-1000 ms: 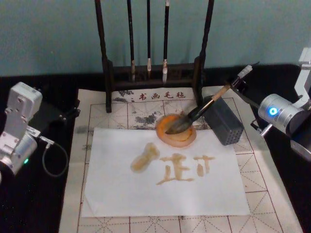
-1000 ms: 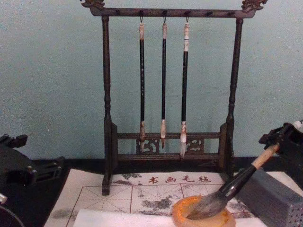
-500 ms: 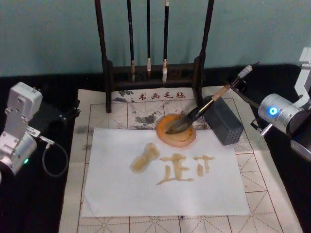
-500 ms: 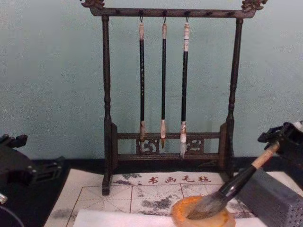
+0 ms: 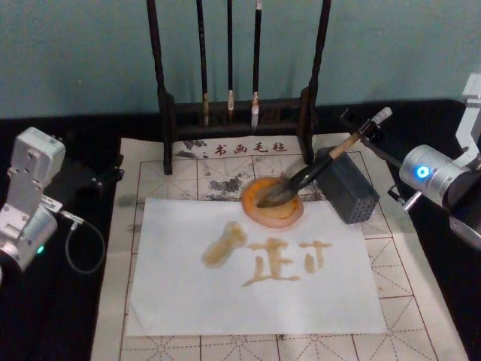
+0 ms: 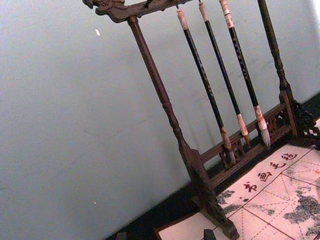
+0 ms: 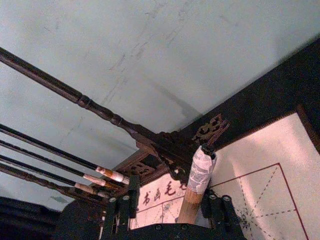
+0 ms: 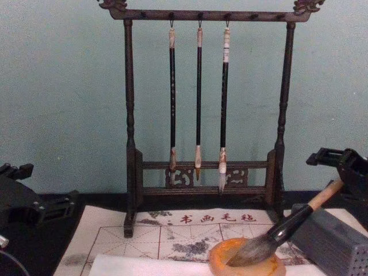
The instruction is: Pick up the brush from the inkstone, write on the paper, then place the brush back to its original position.
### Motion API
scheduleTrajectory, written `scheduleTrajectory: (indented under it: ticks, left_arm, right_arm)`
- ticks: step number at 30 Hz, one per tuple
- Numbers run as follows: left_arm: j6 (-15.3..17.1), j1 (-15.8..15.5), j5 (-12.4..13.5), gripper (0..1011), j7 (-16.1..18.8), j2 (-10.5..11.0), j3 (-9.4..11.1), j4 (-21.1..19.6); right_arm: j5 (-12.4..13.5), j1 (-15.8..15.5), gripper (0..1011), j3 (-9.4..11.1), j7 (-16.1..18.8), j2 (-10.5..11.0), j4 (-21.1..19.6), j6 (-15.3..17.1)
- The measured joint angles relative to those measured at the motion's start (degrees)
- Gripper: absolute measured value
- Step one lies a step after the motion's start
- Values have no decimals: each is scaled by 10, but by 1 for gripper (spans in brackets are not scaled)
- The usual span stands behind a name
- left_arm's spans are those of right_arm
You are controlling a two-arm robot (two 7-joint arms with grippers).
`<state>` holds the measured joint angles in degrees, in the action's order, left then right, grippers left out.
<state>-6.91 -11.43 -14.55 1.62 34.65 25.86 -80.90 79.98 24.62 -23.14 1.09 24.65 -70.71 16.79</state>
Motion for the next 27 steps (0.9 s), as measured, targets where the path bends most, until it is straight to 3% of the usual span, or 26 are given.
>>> scheduleTrajectory:
  ticks: [11,18,27]
  left_arm:
    - [0,0,0,1001,0,0,0,0]
    - [0,0,0,1001,0,0,0,0]
    - [0,0,0,1001,0,0,0,0]
  right_arm:
    - [0,0,994,0,0,0,0,0]
    - [0,0,1000,-3,1,2,0,-2]
    - [16,-19,1000,-9,0,23,-29,-7]
